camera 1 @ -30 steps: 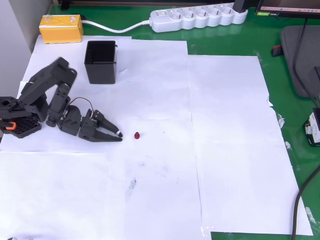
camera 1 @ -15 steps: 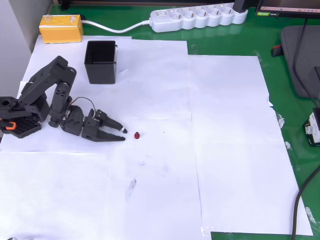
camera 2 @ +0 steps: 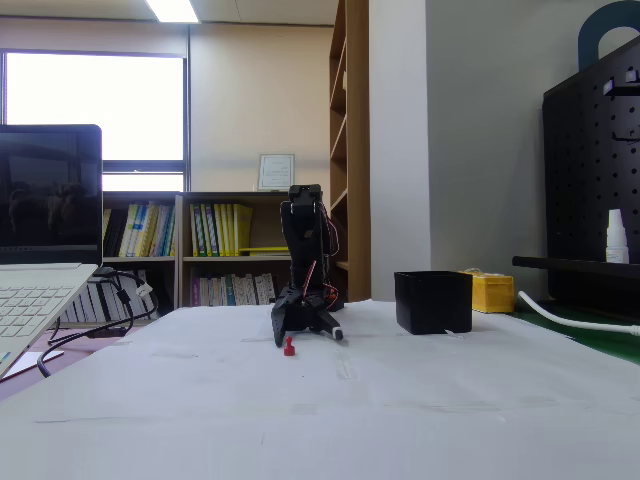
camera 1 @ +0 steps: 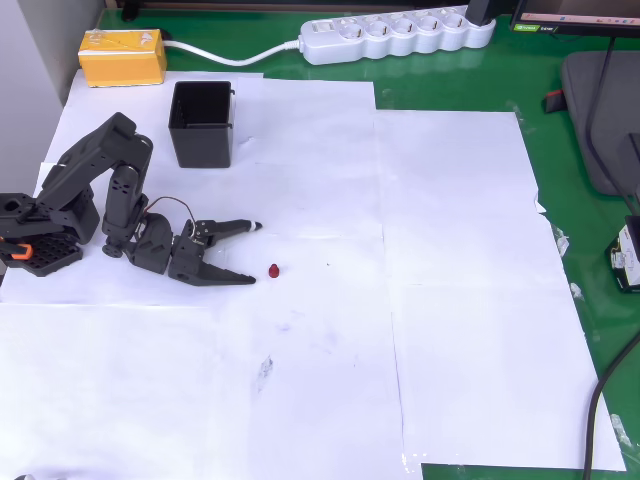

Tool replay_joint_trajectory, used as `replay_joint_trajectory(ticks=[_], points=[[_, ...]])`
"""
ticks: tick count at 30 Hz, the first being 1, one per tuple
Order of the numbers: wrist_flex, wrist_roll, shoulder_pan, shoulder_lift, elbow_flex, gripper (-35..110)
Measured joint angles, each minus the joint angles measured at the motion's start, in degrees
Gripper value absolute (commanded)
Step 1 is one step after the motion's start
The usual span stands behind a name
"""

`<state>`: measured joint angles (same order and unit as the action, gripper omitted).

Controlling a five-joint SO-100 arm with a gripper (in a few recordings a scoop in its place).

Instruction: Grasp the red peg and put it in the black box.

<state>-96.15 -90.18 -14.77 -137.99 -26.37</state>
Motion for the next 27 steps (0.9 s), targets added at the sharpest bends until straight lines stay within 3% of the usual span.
replay_joint_trajectory(ticks=[19,27], points=[[6.1,0.9,1.0,-0.7,-9.7,45],[13.3,0.4,1.4,3.3,-8.4,48]])
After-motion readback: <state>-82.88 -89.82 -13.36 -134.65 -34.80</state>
